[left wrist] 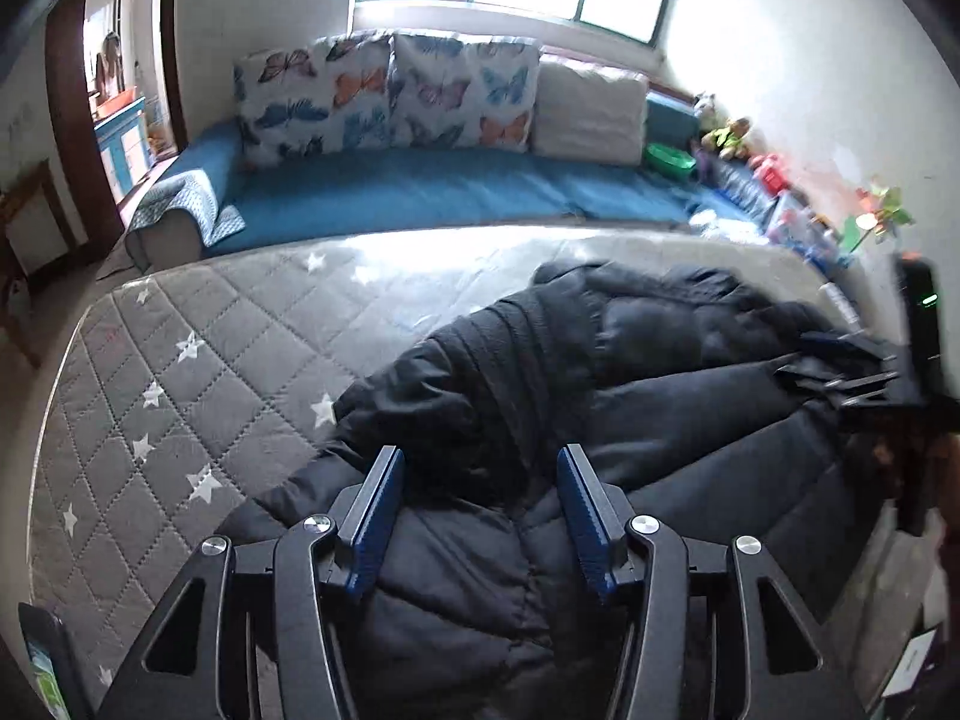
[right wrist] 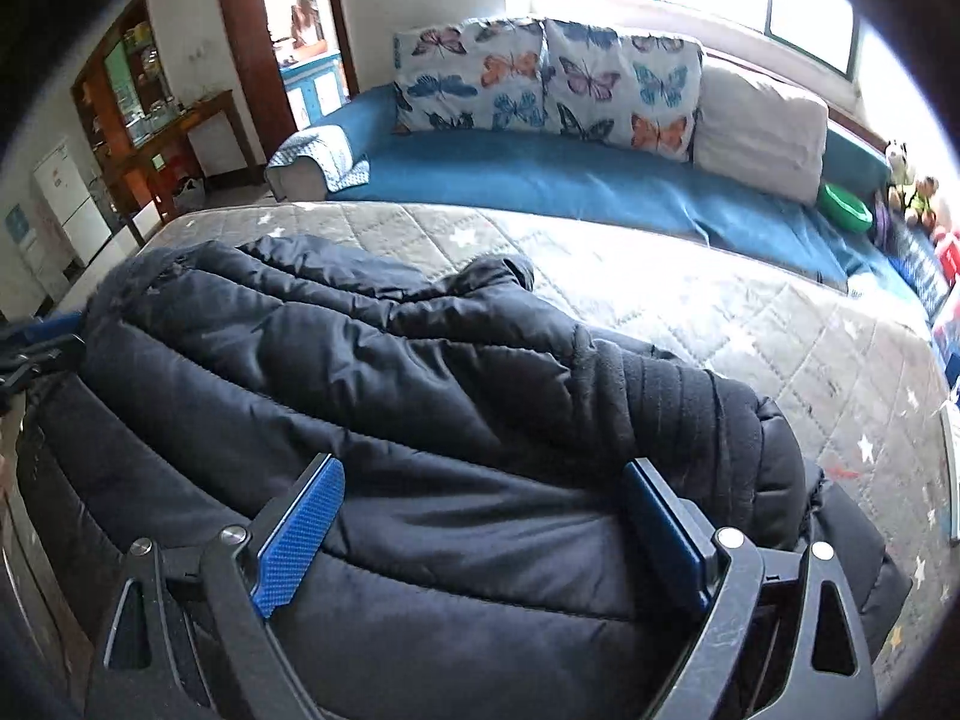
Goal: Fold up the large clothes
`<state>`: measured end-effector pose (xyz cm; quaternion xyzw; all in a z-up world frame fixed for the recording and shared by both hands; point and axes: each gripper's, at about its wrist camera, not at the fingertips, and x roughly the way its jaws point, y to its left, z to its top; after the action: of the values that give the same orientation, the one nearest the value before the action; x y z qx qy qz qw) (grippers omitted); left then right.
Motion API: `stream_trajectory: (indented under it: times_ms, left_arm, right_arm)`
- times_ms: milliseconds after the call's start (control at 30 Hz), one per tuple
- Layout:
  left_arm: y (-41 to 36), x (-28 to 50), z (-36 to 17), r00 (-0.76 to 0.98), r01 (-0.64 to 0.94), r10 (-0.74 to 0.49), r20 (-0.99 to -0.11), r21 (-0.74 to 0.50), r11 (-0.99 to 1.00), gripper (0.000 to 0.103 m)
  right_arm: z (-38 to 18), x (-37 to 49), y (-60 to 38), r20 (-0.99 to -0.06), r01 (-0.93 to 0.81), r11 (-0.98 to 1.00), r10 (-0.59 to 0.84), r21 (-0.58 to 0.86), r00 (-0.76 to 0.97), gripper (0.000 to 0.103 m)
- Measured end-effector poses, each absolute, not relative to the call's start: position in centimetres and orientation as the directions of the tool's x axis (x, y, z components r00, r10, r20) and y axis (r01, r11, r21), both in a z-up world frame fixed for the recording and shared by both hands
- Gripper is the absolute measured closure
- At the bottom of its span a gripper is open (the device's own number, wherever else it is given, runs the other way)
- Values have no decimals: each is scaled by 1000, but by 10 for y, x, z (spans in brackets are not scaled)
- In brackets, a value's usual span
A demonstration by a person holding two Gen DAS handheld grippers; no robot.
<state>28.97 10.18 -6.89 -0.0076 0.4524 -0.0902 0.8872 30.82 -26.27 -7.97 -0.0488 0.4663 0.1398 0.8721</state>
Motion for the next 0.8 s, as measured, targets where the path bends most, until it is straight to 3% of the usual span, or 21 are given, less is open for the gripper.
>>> stream_trajectory:
  times_ms: [267, 800]
  left_arm:
    - [99, 323, -84, 533, 111, -138, -835, -92, 990, 45]
    - [86, 322, -76, 567, 101, -57, -821, 1, 995, 40]
  right_arm:
    - [-92, 328, -267, -848, -264, 962, 190, 62, 495, 2]
    - [-86, 326, -269, -854, -273, 960, 187, 55, 486, 1]
